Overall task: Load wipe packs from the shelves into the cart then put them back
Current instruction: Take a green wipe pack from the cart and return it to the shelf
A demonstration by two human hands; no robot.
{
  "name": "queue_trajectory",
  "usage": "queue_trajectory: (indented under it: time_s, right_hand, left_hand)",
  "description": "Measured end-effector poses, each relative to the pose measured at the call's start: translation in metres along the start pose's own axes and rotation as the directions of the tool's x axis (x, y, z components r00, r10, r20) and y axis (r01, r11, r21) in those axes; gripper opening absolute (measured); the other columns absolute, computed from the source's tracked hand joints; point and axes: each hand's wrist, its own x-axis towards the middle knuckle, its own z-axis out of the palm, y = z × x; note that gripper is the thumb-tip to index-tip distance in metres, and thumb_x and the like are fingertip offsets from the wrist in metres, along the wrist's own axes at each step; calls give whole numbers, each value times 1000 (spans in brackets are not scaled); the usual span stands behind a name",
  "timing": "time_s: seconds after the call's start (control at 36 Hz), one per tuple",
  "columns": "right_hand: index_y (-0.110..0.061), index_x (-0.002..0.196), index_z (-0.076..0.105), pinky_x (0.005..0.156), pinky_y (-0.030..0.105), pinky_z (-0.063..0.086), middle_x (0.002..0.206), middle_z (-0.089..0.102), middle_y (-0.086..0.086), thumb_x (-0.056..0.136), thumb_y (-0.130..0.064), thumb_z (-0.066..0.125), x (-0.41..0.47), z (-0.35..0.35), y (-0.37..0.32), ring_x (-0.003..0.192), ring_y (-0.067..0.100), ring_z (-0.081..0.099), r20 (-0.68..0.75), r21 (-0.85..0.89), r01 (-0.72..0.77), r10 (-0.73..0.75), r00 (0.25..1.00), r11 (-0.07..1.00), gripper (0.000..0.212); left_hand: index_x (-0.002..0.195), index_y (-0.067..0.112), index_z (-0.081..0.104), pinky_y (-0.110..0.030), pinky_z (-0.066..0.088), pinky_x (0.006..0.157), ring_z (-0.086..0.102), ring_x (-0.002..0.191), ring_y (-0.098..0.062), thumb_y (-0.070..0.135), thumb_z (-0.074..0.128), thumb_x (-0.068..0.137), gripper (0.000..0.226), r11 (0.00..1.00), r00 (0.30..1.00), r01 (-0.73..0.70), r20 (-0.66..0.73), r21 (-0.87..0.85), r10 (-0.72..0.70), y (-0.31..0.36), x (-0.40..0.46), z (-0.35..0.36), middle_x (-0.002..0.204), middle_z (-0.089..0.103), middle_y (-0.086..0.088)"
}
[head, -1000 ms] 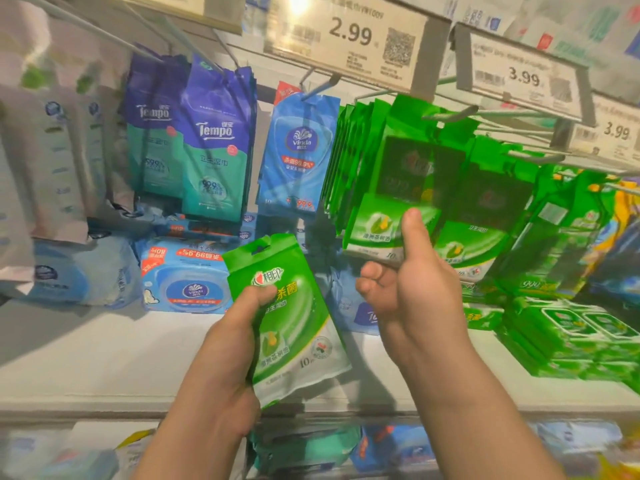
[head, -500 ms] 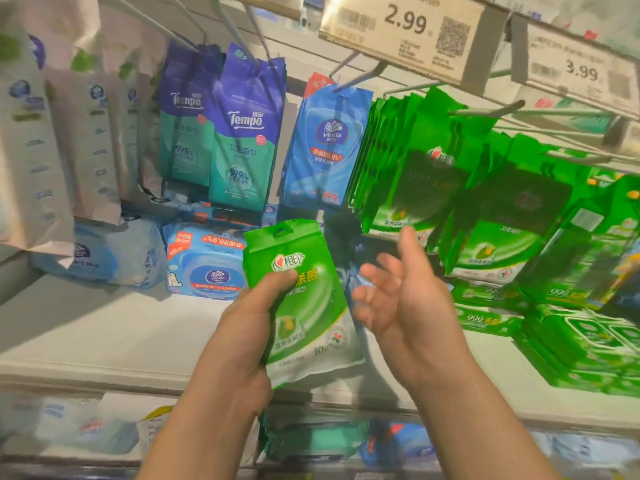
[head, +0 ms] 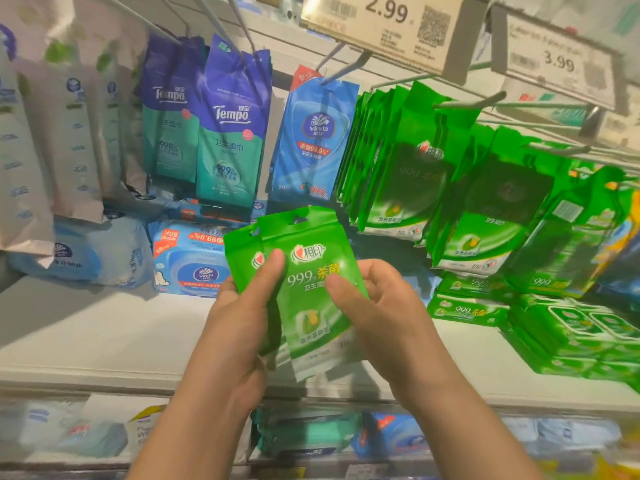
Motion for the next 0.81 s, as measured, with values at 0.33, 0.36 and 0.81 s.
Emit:
queue_trajectory:
  time_s: [0.33,0.36,0.81]
  right_hand:
    - [-19,105,65,71,13,48,84,71,-18,96,-33,64,-13,-24,-12,78,-3,64,-353,70,385,-339,872,920,16]
    - [-18,105,64,75,15,49,89,72,-15,94,-34,62,-13,-27,-16,83,0,65,-383,70,417,-362,850,906,19]
    - [-13,102,60,61,13,41,69,58,-23,103,-28,55,5,-57,-31,62,-4,50,-579,-17,525,-437,688,851,16]
  left_hand:
    - [127,21,66,-30,60,59,78,73,-19,16,67,93,34,996,997,46,-62,-83,-51,-5,14,-7,98,80,-4]
    - [126,20,67,-31,60,59,77,71,-19,16,67,92,34,995,997,42,-67,-85,-48,-6,16,-7,96,80,-4]
    - [120,6,61,-17,47,41,63,43,-14,4,57,93,27,997,994,51,-95,-50,-56,-13,35,-12,49,66,5]
